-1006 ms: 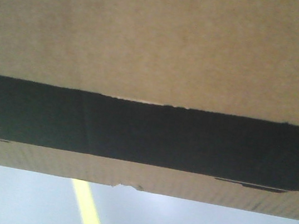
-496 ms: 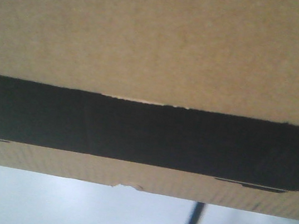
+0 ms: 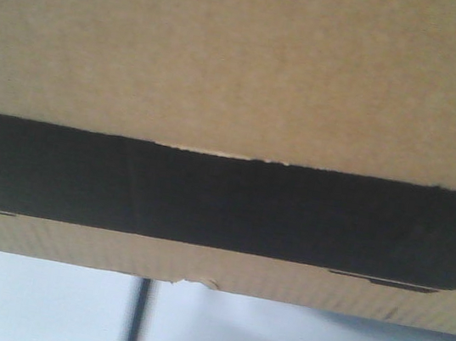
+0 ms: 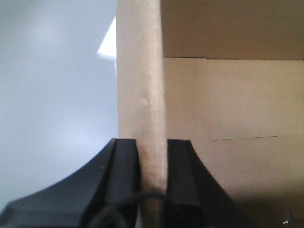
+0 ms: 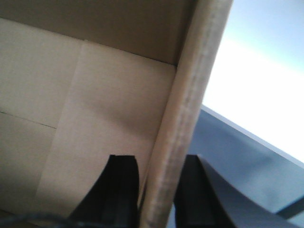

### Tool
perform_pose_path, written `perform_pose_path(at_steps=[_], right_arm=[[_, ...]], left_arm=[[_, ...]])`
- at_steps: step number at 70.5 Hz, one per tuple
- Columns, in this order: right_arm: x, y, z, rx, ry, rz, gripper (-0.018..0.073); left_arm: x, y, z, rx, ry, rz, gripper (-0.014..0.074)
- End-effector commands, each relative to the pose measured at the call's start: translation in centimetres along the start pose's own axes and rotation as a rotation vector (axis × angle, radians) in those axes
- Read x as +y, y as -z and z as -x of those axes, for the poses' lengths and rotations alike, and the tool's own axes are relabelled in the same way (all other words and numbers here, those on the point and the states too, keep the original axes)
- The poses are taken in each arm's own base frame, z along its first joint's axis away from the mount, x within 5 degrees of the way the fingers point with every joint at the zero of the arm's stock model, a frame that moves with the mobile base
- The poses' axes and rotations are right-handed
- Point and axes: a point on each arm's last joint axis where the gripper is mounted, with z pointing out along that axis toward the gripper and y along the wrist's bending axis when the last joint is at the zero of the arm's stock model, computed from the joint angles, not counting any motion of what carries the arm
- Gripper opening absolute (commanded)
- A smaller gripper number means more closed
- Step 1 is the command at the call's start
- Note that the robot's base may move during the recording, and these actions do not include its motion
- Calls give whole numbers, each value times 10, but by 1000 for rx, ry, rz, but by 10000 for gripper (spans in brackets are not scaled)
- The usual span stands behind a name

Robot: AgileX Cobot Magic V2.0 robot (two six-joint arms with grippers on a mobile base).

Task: Grab box from left shelf to table start

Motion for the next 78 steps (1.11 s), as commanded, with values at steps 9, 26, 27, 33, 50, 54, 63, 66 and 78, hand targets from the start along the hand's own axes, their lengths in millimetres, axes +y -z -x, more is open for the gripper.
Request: perform_pose_path(at_steps=[9,26,27,33,50,54,63,66,78], right_arm=[[8,10,20,-196,5,93,70],[8,10,20,-196,5,93,70],[8,10,20,-196,5,93,70],[8,10,20,-196,5,93,70],[8,10,20,-195,5,93,70],[8,10,20,-195,5,93,70],[8,10,20,-195,5,93,70],[8,10,20,-195,5,93,70],[8,10,20,-195,5,93,70]], left_arm=[[-22,14,20,-164,129,-230,-97],[-22,14,21,-163,129,-230,-97],[-22,14,21,-163,129,-230,-97],[-22,13,21,-160,130,-230,-97],[-22,13,21,-160,130,-230,-97],[-22,13,21,-160,130,-230,-97],[-22,13,21,-160,130,-230,-97],[-22,13,21,-160,130,-230,-97],[-22,13,21,-160,130,-230,-97]])
